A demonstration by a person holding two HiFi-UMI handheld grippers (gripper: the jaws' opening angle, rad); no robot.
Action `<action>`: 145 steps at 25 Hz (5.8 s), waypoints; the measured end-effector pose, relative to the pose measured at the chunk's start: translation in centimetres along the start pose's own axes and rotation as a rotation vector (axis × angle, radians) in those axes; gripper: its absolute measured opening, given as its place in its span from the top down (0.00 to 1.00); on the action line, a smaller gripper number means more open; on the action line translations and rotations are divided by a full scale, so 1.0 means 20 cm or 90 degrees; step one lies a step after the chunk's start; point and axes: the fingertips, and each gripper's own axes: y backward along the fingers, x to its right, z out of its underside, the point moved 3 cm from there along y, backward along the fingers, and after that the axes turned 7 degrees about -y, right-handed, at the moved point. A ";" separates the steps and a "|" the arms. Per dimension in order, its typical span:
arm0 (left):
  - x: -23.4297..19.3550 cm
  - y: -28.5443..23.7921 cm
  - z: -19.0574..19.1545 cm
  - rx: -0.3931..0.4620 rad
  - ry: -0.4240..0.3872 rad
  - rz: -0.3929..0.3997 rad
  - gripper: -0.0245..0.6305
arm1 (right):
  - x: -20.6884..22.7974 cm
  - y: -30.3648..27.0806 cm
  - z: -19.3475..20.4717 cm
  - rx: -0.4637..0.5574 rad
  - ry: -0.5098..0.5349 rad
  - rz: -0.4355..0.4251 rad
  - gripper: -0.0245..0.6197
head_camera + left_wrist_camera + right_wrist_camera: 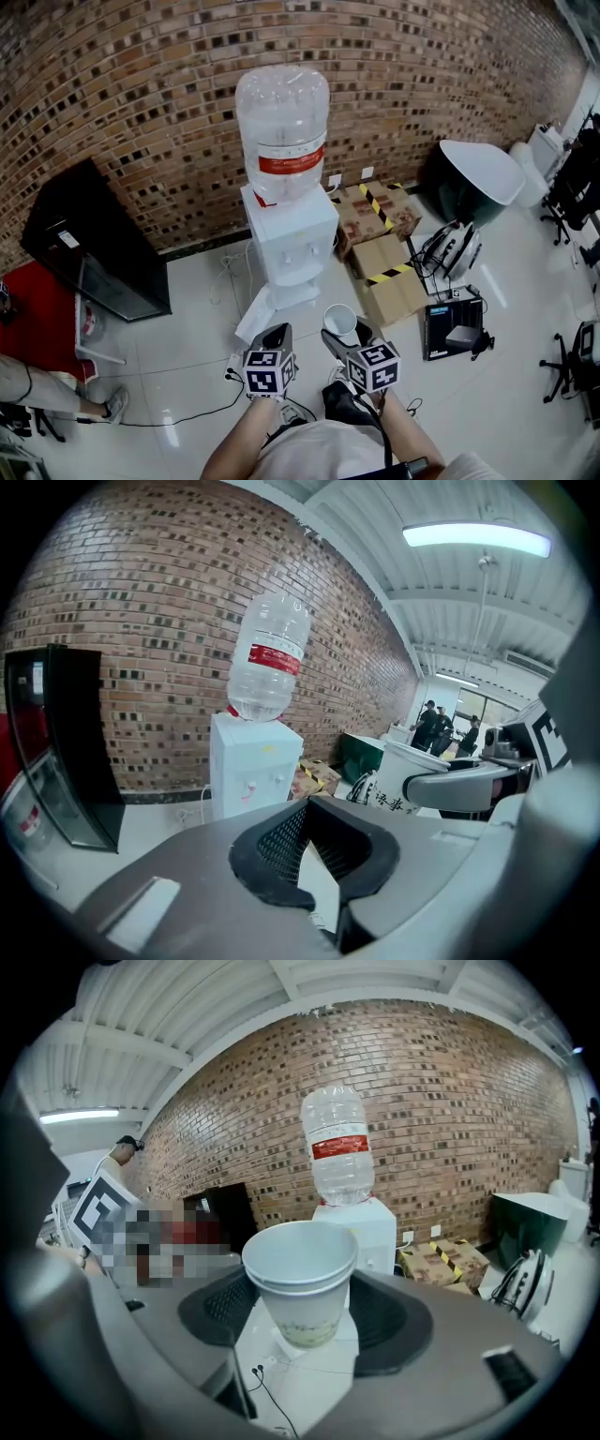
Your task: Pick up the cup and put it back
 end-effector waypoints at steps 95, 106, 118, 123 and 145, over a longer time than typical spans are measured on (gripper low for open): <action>-1.22 -2.74 2.10 -0.099 -0.059 -0.012 0.96 | 1.64 -3.51 2.09 -0.023 0.128 -0.128 0.45; -1.26 -2.69 2.15 -0.106 -0.050 -0.017 0.96 | 1.63 -3.56 2.13 -0.017 0.140 -0.106 0.44; -1.16 -2.74 2.17 -0.117 -0.069 0.012 0.96 | 1.65 -3.53 2.11 0.001 0.175 -0.104 0.38; -1.16 -2.73 2.17 -0.119 -0.071 0.014 0.96 | 1.64 -3.53 2.13 -0.014 0.170 -0.102 0.38; -1.14 -2.74 2.20 -0.130 -0.065 0.020 0.96 | 1.64 -3.63 2.12 -0.018 0.163 -0.096 0.25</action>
